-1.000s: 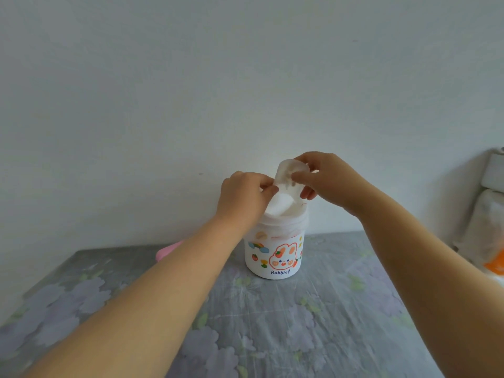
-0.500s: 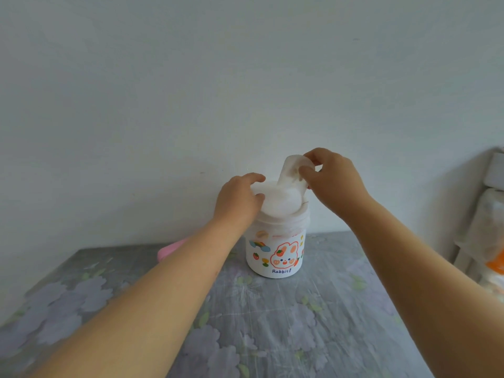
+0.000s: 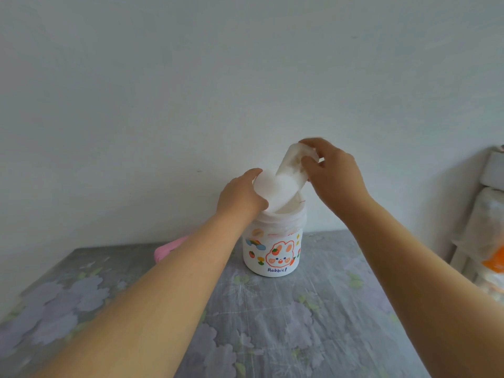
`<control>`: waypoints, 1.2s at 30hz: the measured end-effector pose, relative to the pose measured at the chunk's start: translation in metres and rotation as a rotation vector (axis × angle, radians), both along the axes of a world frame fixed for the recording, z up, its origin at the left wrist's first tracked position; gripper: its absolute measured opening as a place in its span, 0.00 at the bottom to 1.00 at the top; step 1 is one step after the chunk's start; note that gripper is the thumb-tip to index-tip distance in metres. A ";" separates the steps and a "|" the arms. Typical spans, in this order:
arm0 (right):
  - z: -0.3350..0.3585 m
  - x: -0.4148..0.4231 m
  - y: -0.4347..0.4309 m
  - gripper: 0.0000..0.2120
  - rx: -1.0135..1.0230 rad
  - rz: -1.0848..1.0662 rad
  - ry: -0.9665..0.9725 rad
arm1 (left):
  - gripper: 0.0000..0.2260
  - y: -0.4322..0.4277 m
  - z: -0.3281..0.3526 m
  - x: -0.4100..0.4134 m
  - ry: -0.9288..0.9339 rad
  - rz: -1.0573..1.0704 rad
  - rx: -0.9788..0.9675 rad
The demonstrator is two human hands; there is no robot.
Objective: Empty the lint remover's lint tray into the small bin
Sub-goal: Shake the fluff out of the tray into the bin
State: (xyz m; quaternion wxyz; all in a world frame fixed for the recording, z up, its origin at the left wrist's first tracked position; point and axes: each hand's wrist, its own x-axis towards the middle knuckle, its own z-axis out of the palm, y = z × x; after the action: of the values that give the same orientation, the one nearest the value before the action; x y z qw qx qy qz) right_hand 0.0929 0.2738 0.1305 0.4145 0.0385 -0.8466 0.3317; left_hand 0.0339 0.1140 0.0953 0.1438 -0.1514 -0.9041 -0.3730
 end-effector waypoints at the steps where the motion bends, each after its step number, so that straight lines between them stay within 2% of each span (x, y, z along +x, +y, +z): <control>1: 0.000 0.002 0.000 0.18 -0.038 -0.030 0.073 | 0.34 0.000 -0.001 0.000 0.008 0.006 -0.004; 3: 0.001 0.003 -0.001 0.18 -0.024 -0.040 0.085 | 0.34 0.000 -0.002 -0.001 0.014 0.010 -0.009; 6: -0.007 0.000 -0.003 0.18 0.086 -0.006 -0.070 | 0.34 -0.002 -0.002 -0.001 0.021 0.008 -0.008; 12: -0.006 -0.002 -0.001 0.18 -0.021 -0.071 0.100 | 0.32 -0.001 -0.001 -0.001 0.043 0.006 -0.036; 16: -0.009 -0.005 0.000 0.18 0.045 -0.050 -0.043 | 0.33 -0.001 -0.001 -0.002 0.046 0.004 -0.042; 20: -0.008 -0.001 -0.001 0.18 -0.054 -0.088 0.131 | 0.32 0.000 0.000 -0.002 0.060 0.008 -0.054; 24: -0.012 -0.005 -0.003 0.19 0.033 -0.055 -0.036 | 0.33 -0.001 0.000 -0.001 0.040 0.004 -0.034; 28: -0.012 -0.002 -0.007 0.18 -0.048 -0.081 0.100 | 0.30 0.000 -0.001 0.000 0.071 0.001 -0.040; 32: -0.014 -0.004 -0.008 0.18 -0.030 -0.048 -0.022 | 0.32 -0.001 -0.001 0.000 0.054 -0.001 -0.024; 36: -0.011 -0.001 -0.007 0.18 -0.090 -0.050 0.010 | 0.28 0.001 -0.001 0.000 0.075 0.002 -0.050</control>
State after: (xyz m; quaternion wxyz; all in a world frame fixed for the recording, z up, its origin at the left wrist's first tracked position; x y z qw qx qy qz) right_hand 0.0918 0.2665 0.1191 0.4280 0.0003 -0.8295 0.3587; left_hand 0.0340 0.1146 0.0940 0.1742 -0.1680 -0.9071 -0.3444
